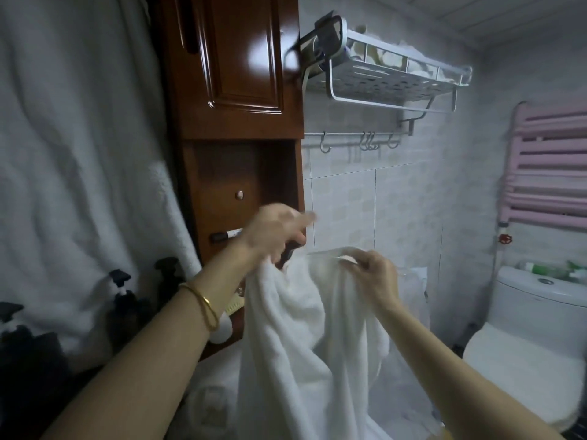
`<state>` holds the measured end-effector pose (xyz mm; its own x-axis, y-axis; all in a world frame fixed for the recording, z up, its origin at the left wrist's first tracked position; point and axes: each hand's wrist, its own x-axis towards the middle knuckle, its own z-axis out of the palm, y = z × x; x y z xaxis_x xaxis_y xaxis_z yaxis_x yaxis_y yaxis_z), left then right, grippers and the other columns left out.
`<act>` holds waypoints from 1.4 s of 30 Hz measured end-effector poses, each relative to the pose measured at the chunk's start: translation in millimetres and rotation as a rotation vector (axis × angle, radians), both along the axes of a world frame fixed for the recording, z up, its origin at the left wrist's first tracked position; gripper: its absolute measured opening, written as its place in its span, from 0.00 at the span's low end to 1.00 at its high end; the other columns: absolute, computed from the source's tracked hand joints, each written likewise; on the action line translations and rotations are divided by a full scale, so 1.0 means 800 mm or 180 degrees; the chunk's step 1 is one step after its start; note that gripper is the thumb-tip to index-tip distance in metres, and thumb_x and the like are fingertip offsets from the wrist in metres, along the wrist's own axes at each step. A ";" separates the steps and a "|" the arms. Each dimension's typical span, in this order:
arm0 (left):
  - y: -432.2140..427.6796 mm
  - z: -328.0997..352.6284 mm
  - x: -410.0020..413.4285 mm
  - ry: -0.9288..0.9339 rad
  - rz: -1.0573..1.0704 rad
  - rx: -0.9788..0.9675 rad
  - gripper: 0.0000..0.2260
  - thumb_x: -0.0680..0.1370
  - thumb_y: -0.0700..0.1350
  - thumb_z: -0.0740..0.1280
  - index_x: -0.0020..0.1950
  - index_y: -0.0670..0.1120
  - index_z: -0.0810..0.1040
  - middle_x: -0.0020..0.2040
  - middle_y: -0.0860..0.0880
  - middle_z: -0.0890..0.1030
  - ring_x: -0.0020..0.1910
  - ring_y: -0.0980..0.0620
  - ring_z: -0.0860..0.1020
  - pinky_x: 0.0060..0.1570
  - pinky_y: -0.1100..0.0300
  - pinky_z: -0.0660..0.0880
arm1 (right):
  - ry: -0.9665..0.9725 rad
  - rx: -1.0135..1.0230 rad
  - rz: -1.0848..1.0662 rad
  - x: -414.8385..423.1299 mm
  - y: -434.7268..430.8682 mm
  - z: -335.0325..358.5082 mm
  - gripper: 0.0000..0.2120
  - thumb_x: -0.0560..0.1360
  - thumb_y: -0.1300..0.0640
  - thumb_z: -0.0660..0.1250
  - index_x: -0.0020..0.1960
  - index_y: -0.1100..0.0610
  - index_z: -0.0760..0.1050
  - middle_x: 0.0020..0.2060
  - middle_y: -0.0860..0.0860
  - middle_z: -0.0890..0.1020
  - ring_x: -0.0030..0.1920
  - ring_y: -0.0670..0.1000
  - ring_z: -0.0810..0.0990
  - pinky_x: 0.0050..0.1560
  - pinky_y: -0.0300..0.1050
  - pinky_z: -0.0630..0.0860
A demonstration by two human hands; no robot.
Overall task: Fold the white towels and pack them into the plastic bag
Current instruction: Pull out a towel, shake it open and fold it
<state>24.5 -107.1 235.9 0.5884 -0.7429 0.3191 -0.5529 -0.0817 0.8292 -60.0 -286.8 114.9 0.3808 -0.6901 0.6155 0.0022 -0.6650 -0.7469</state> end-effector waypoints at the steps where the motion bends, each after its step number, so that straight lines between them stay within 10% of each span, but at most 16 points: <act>1: -0.008 -0.013 -0.004 -0.0507 0.0104 0.0355 0.23 0.72 0.54 0.73 0.61 0.44 0.75 0.50 0.50 0.80 0.38 0.58 0.77 0.35 0.64 0.72 | -0.0009 -0.0245 0.0046 -0.001 0.007 0.003 0.06 0.70 0.61 0.73 0.46 0.55 0.84 0.30 0.43 0.73 0.33 0.39 0.72 0.36 0.25 0.65; 6: -0.034 -0.056 -0.009 -0.1604 0.0160 0.1217 0.37 0.69 0.48 0.73 0.75 0.49 0.62 0.72 0.50 0.69 0.70 0.51 0.68 0.65 0.58 0.68 | -0.0081 -0.1017 0.0440 -0.011 0.030 0.013 0.07 0.66 0.63 0.76 0.43 0.56 0.84 0.30 0.42 0.69 0.35 0.35 0.73 0.33 0.27 0.64; 11: -0.041 -0.065 -0.001 -0.1377 0.0289 0.1019 0.07 0.72 0.40 0.66 0.45 0.52 0.79 0.46 0.50 0.82 0.50 0.46 0.80 0.49 0.55 0.76 | 0.0003 -0.1333 0.0469 -0.023 0.030 0.015 0.08 0.69 0.63 0.73 0.47 0.55 0.84 0.32 0.43 0.68 0.34 0.37 0.72 0.33 0.27 0.64; 14: -0.041 -0.065 0.003 -0.1005 0.0442 0.0677 0.07 0.73 0.37 0.60 0.40 0.47 0.74 0.31 0.50 0.78 0.34 0.44 0.82 0.40 0.55 0.76 | 0.0392 -0.1666 0.0169 -0.025 0.034 0.001 0.04 0.74 0.60 0.70 0.48 0.58 0.81 0.36 0.49 0.68 0.31 0.51 0.72 0.33 0.43 0.69; 20: -0.043 -0.046 0.009 -0.1423 0.1186 0.0263 0.07 0.76 0.39 0.58 0.44 0.49 0.72 0.38 0.47 0.78 0.38 0.43 0.79 0.41 0.51 0.77 | 0.0879 0.0506 0.0343 -0.026 0.040 -0.043 0.10 0.75 0.48 0.59 0.41 0.54 0.66 0.33 0.45 0.68 0.36 0.51 0.67 0.36 0.48 0.62; 25: -0.031 -0.035 0.024 -0.1617 0.1698 0.0042 0.07 0.79 0.39 0.56 0.48 0.49 0.71 0.41 0.47 0.79 0.39 0.45 0.79 0.38 0.54 0.77 | 0.1647 -0.0583 -0.0213 -0.045 0.024 -0.082 0.10 0.79 0.49 0.59 0.47 0.56 0.70 0.38 0.49 0.68 0.37 0.56 0.69 0.33 0.45 0.63; 34: -0.037 -0.030 0.032 -0.1778 0.2004 -0.0271 0.07 0.80 0.39 0.56 0.45 0.48 0.70 0.38 0.46 0.80 0.39 0.44 0.80 0.35 0.53 0.77 | 0.2939 -0.0569 -0.1151 -0.046 -0.018 -0.079 0.21 0.76 0.37 0.57 0.40 0.51 0.77 0.41 0.49 0.82 0.52 0.54 0.72 0.45 0.47 0.64; 36: -0.040 -0.026 0.033 -0.1796 0.2089 -0.0412 0.08 0.80 0.38 0.55 0.45 0.48 0.70 0.39 0.47 0.79 0.39 0.44 0.78 0.33 0.57 0.72 | 0.2641 0.0028 -0.1250 -0.051 -0.025 -0.061 0.20 0.77 0.38 0.57 0.44 0.52 0.78 0.41 0.51 0.81 0.50 0.55 0.75 0.50 0.48 0.66; 40: -0.054 -0.009 0.022 -0.1865 0.2042 -0.0827 0.06 0.79 0.38 0.57 0.48 0.47 0.72 0.41 0.48 0.78 0.39 0.46 0.76 0.37 0.56 0.75 | -0.0309 0.3391 0.0500 -0.043 -0.025 0.010 0.13 0.78 0.48 0.63 0.54 0.57 0.73 0.44 0.56 0.77 0.45 0.57 0.78 0.44 0.63 0.78; 42: -0.063 0.010 0.013 -0.1796 0.1975 -0.1186 0.07 0.79 0.38 0.58 0.49 0.47 0.73 0.43 0.48 0.79 0.41 0.47 0.76 0.38 0.56 0.74 | -0.1273 0.3960 0.1081 -0.041 -0.025 0.054 0.14 0.78 0.49 0.63 0.59 0.56 0.68 0.52 0.58 0.74 0.54 0.61 0.76 0.44 0.69 0.75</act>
<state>34.5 -157.8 244.3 0.5316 -0.1371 0.8358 -0.8300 -0.2807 0.4819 -93.0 -306.4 158.4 0.5859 -0.7752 -0.2361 0.3876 0.5239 -0.7585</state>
